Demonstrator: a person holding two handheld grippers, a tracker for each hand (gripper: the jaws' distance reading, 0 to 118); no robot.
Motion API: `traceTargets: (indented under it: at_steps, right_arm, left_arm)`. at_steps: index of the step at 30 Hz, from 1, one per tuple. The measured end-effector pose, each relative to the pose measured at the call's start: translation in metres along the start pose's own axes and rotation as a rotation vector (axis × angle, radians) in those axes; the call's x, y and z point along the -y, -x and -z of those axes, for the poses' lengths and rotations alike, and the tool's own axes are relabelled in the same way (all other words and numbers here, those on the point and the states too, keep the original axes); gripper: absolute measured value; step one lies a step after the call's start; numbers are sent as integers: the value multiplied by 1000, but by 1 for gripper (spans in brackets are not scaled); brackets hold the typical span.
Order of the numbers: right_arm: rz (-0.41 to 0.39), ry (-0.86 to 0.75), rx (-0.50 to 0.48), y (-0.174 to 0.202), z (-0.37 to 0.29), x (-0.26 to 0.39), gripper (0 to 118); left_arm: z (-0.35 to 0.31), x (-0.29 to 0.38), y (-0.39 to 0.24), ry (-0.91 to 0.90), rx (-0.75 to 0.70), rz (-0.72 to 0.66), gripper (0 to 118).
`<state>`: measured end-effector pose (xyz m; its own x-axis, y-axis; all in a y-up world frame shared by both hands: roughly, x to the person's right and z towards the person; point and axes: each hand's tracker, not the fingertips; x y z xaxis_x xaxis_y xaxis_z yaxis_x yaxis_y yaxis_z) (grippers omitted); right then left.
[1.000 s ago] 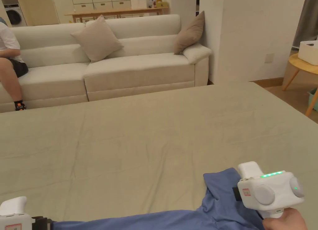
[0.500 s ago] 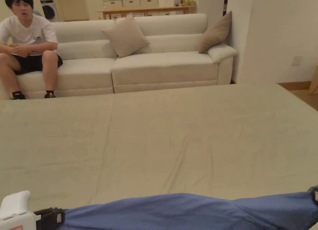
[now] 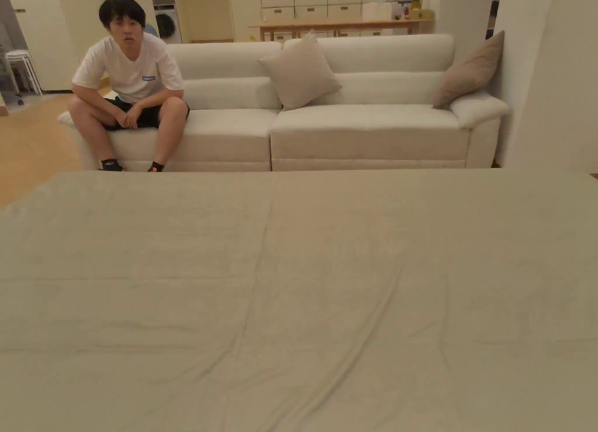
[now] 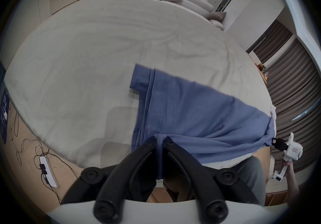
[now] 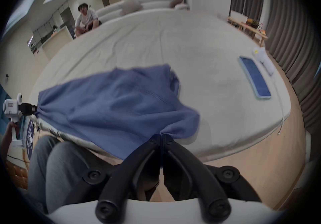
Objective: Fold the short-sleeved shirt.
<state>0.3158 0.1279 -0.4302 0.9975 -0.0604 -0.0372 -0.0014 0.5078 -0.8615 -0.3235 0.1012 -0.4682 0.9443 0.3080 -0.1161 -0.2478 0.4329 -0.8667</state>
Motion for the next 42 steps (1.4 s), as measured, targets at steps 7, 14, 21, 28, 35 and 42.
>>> traceTargets:
  at_steps: [7, 14, 21, 28, 35, 42]
  right_arm:
    - [-28, -137, 61, -9, -49, -20, 117]
    - [128, -513, 28, 11, -148, -84, 112]
    - [162, -597, -49, 40, -157, -108, 0]
    - [156, -593, -135, 42, -147, -109, 0]
    - [147, -492, -125, 62, -115, -111, 0]
    - [158, -456, -143, 78, -97, -111, 0]
  left_arm:
    - [-42, -10, 2, -19, -56, 12, 109]
    - [-130, -40, -6, -285, -52, -56, 106]
    - [-119, -48, 17, -248, 253, -197, 0]
    - [-43, -61, 87, -32, 599, -354, 14]
    - [31, -84, 106, 186, 608, -363, 116]
    - [30, -84, 95, 229, 851, -359, 116]
